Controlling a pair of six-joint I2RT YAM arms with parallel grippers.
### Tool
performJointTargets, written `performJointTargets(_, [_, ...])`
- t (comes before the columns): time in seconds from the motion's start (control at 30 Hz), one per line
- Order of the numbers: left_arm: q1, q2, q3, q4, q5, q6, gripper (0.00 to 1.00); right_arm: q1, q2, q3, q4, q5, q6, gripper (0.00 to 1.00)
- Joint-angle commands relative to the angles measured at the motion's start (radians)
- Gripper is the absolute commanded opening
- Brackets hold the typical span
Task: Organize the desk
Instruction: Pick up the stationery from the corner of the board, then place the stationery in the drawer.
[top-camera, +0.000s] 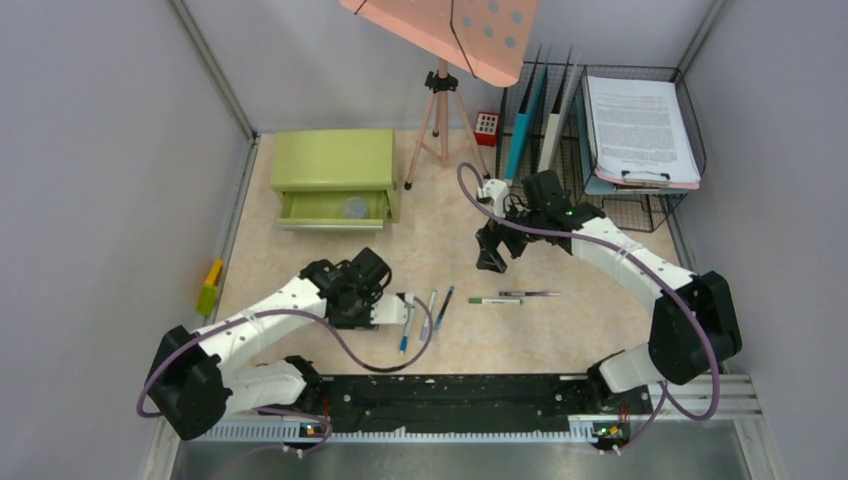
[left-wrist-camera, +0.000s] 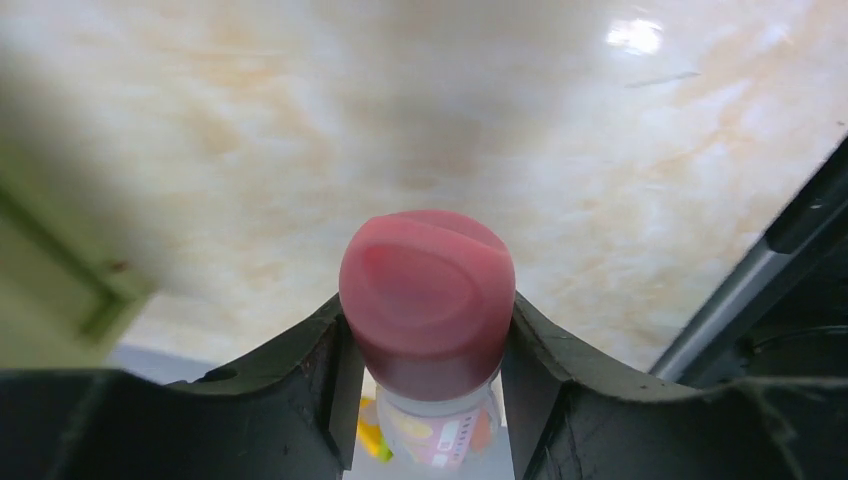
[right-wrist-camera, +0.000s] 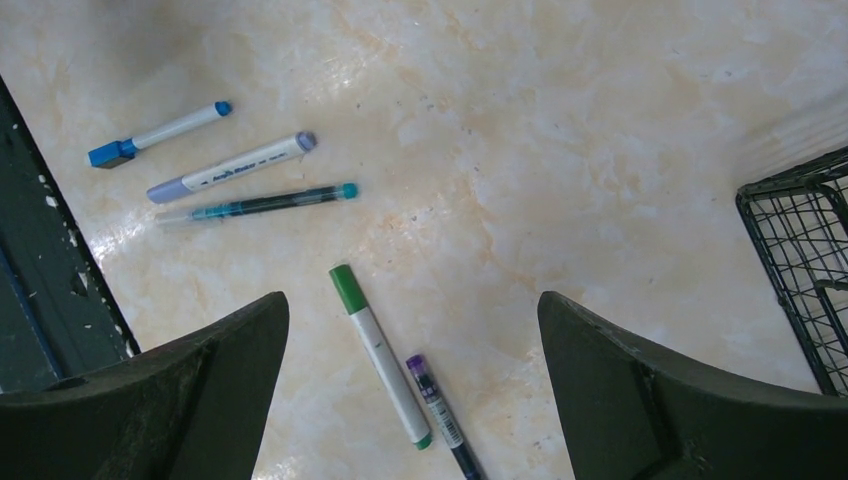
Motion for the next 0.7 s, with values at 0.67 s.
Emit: performJointTargets(0.67, [0.32, 0.089, 0.568, 0.161, -0.066, 0.378, 0.0, -0.02, -0.039, -0.019, 0.067, 0.012, 0.002, 0.93])
